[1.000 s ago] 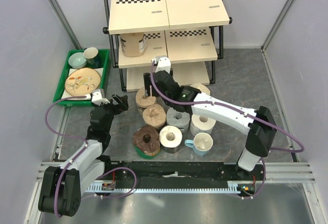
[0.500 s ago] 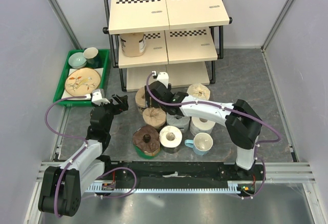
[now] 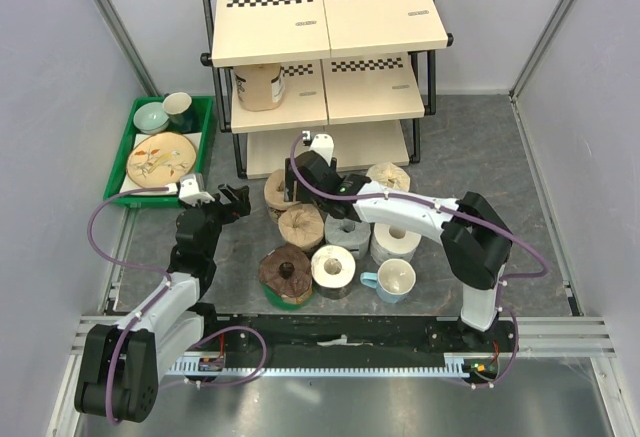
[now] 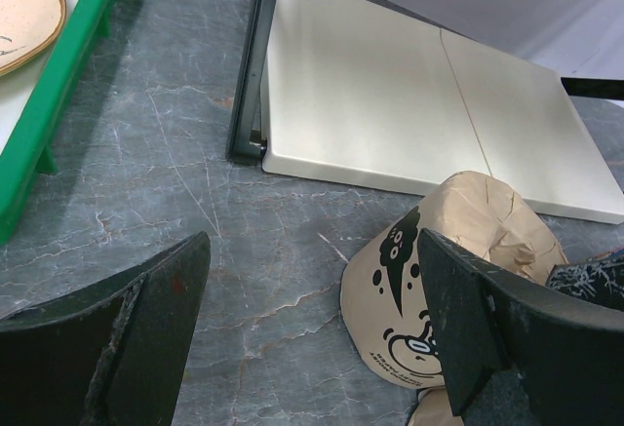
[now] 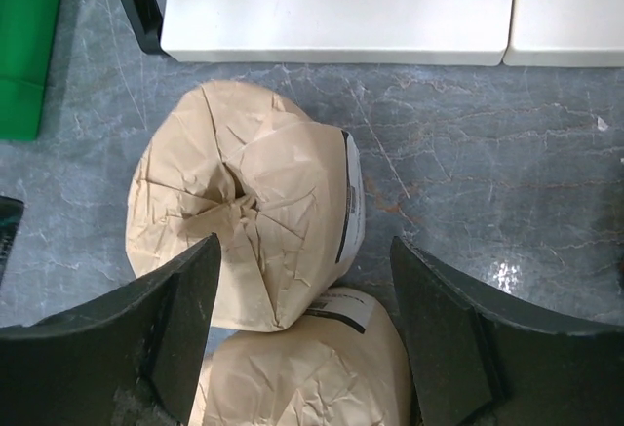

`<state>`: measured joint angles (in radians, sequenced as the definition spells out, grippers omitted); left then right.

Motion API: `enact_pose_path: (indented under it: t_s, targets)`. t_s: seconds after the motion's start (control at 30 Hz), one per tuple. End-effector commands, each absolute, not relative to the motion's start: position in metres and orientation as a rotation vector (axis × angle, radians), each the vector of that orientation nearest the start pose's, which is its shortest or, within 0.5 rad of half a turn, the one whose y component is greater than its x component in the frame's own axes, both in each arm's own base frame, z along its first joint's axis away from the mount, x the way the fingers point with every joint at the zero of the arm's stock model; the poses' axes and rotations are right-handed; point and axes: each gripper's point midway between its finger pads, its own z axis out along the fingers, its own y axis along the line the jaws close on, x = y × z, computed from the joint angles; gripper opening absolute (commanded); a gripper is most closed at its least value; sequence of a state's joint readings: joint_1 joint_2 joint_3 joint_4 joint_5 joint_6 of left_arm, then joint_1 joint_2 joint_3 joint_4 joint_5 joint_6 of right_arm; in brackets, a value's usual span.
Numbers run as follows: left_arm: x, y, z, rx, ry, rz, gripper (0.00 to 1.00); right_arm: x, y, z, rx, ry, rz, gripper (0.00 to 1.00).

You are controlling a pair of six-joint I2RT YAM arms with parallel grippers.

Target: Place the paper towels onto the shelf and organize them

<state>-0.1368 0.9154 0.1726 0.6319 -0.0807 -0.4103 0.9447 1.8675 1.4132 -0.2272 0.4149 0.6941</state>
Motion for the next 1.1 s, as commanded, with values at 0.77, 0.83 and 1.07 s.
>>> enact_pose_path:
  t_s: [0.77, 0.83, 1.07]
  targets:
    - [0.323, -0.043, 0.149, -0.322, 1.605, -0.349, 0.94, 0.361, 0.411, 0.124, -0.030, 2.223, 0.492, 0.63]
    - [0.323, -0.043, 0.149, -0.321, 1.605, -0.350, 0.94, 0.362, 0.412, 0.122, -0.032, 2.229, 0.486, 0.62]
    - [0.323, -0.043, 0.148, -0.320, 1.607, -0.349, 0.94, 0.362, 0.410, 0.119, -0.038, 2.235, 0.476, 0.52]
